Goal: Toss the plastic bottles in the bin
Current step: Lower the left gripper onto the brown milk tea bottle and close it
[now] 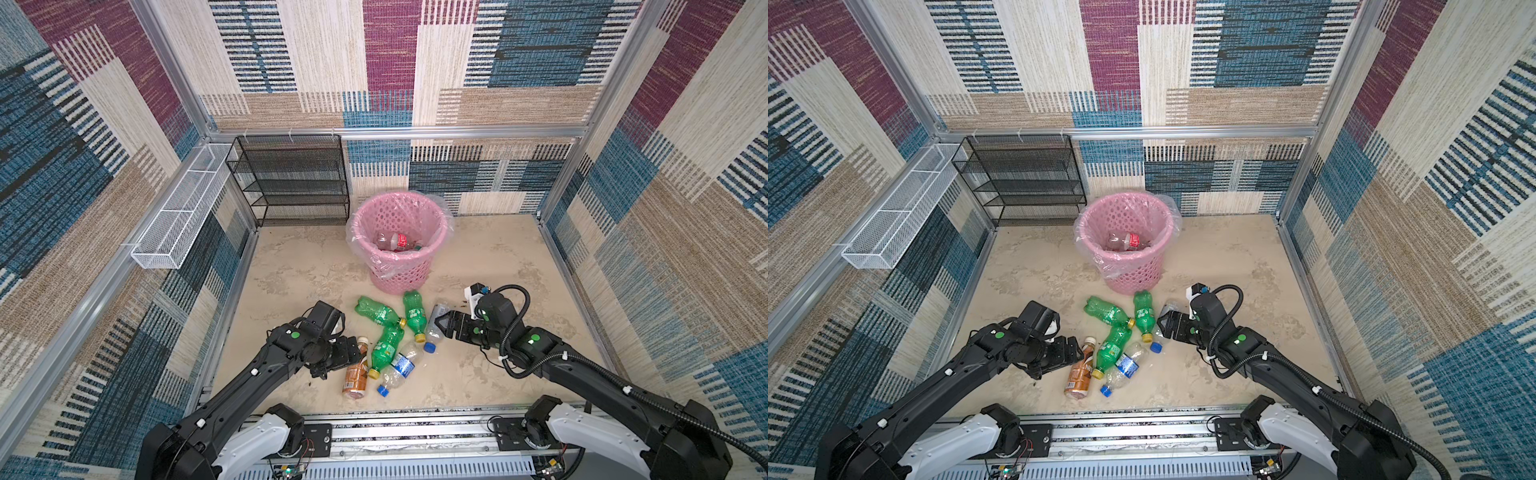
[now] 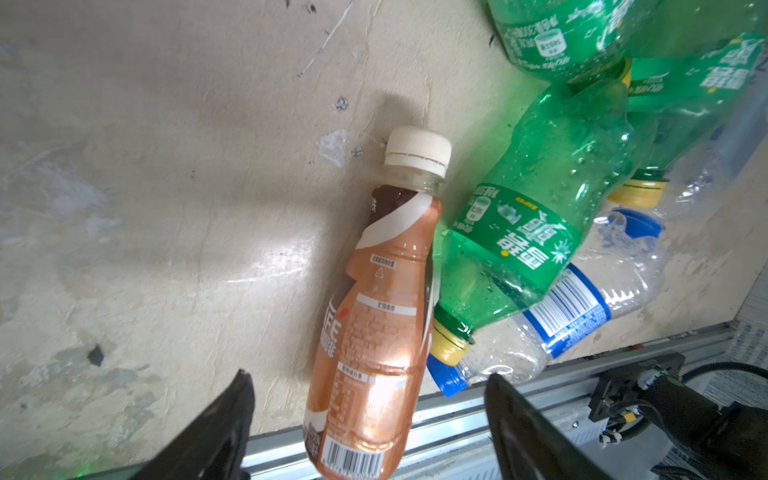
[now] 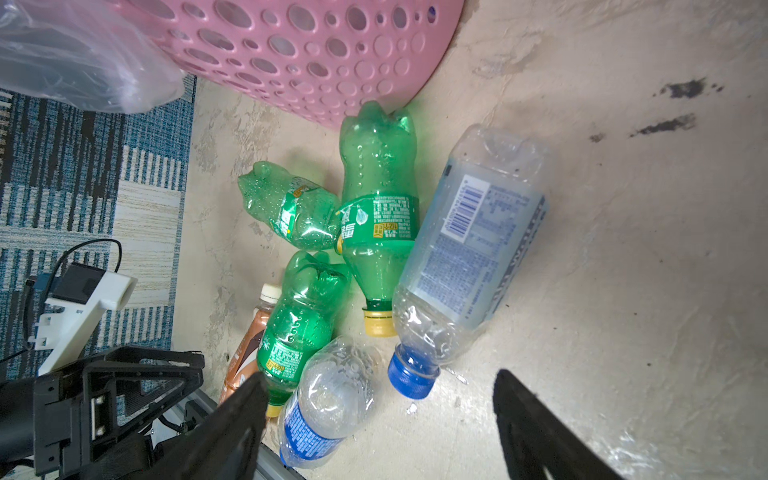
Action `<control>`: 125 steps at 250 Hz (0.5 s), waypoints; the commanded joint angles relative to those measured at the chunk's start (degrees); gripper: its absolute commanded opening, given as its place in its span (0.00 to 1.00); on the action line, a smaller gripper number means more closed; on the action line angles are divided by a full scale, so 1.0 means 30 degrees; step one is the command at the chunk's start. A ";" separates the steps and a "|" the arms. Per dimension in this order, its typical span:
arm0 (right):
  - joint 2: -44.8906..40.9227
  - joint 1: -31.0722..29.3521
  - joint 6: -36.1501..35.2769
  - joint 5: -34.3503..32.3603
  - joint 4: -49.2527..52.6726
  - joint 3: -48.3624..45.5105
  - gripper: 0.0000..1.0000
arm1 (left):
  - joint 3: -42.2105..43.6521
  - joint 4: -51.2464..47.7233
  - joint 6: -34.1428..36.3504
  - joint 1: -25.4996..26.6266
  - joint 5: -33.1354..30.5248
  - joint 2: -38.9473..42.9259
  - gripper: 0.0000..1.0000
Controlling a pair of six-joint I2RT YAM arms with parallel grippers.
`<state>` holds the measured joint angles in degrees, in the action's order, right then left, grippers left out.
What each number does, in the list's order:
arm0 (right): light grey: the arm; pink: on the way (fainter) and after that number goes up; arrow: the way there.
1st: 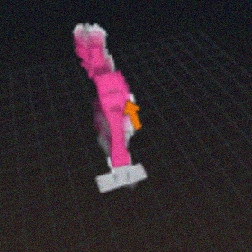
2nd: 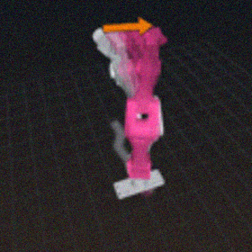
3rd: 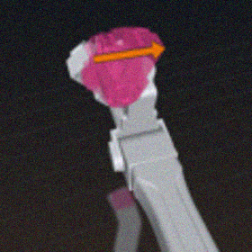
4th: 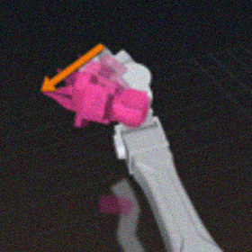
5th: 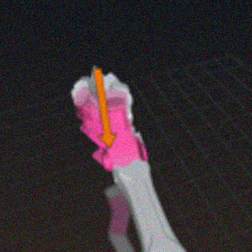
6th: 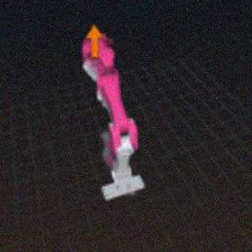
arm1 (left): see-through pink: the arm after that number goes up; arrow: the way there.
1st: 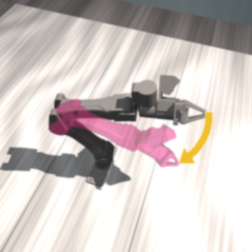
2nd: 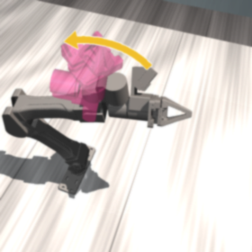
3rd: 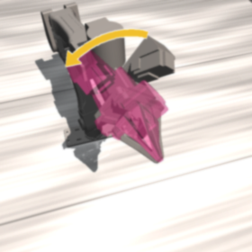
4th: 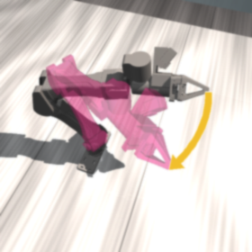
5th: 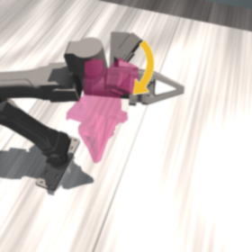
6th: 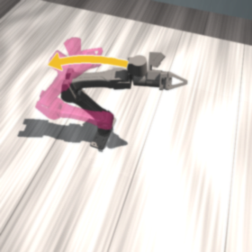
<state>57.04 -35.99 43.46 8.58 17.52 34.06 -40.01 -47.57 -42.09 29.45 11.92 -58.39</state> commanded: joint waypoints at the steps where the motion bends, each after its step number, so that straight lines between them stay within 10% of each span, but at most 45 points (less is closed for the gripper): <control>1: -0.0026 -0.0016 0.0079 0.0099 -0.0516 -0.0064 0.85 | 0.0225 0.0205 -0.0358 0.0171 -0.0108 -0.0217 0.88; 125: -0.0225 -0.0015 0.0104 0.0158 -0.0678 -0.0349 0.84 | 0.0475 0.0783 -0.0681 0.1044 0.0069 -0.1630 0.86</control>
<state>56.49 -35.99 43.46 8.60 17.28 33.01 -38.83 -45.65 -43.51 32.27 12.19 -62.74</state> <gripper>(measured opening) 0.839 0.864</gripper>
